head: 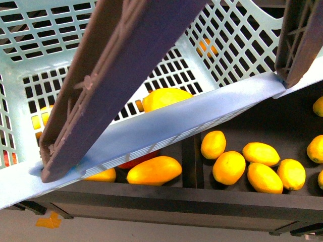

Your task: Pick lemon and mango into basket

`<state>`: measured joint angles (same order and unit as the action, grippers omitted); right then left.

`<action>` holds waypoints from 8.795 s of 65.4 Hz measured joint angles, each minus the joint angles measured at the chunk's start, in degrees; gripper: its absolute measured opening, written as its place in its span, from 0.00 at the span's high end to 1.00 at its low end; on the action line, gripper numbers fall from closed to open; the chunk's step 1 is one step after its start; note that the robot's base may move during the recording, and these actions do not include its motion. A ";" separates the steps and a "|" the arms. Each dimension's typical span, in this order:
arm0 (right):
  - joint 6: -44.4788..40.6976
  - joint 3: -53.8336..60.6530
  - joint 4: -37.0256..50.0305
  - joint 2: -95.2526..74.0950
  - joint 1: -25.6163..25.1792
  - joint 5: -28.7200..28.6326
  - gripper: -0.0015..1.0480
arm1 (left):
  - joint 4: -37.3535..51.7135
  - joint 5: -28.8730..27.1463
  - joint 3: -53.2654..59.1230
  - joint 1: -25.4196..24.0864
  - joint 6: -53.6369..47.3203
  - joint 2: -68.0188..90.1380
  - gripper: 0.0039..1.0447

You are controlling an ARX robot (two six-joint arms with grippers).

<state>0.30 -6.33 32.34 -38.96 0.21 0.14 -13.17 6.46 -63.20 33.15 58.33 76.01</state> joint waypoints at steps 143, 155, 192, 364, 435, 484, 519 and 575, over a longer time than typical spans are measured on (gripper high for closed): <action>34.84 -36.41 -26.34 -69.81 -9.05 5.70 0.08 | -0.02 -0.37 -0.04 -0.11 -0.17 -0.15 0.96; 39.78 -43.25 -26.82 -79.17 -9.07 6.69 0.08 | -0.02 0.28 -0.04 -0.02 -0.04 -0.15 0.96; 44.02 -48.74 -27.23 -90.07 -12.35 8.13 0.08 | -0.02 0.07 -0.04 -0.04 -0.02 -0.15 0.96; 49.05 -52.89 -27.67 -42.91 22.16 2.38 0.50 | -0.02 0.20 -0.04 -0.04 0.02 -0.15 0.96; 1.05 -13.18 3.02 -16.55 8.83 8.55 0.87 | -0.09 -0.07 -0.04 0.02 0.11 0.07 0.96; 0.04 2.38 -3.10 5.20 0.00 -0.02 0.98 | -0.09 -0.04 -0.04 0.02 0.04 0.07 0.96; 0.02 5.33 -12.02 18.69 -0.02 -0.11 0.98 | -0.07 0.00 -0.04 0.02 0.00 0.07 0.96; 0.02 5.33 -32.20 38.45 -0.02 -0.04 0.98 | -0.09 0.04 -0.04 0.02 -0.04 0.07 0.96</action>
<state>0.32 -0.99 0.14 -0.51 0.19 0.10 -13.26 6.50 -63.24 33.17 58.28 76.07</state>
